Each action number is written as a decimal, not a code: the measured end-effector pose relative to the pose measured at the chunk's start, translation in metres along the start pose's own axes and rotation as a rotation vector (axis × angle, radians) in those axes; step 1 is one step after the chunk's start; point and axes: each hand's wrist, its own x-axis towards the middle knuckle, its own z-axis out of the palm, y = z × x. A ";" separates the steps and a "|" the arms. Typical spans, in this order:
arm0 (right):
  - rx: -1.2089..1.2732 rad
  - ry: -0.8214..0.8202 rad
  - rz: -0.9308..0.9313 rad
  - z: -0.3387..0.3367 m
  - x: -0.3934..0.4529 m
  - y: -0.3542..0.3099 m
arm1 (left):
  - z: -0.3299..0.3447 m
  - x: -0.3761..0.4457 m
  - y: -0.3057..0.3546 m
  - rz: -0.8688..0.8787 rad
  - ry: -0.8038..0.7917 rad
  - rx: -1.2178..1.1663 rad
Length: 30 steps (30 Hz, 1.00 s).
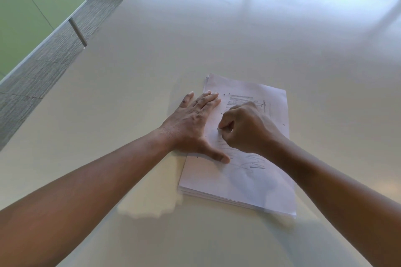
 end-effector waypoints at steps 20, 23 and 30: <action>0.056 -0.187 -0.215 -0.001 -0.003 -0.004 | 0.000 0.001 0.000 -0.004 0.000 -0.017; 0.033 -0.102 -0.181 -0.006 0.001 0.009 | 0.000 0.000 0.000 -0.011 0.001 0.000; 0.089 -0.110 -0.276 0.005 -0.003 -0.005 | 0.001 0.001 0.000 -0.004 0.009 -0.016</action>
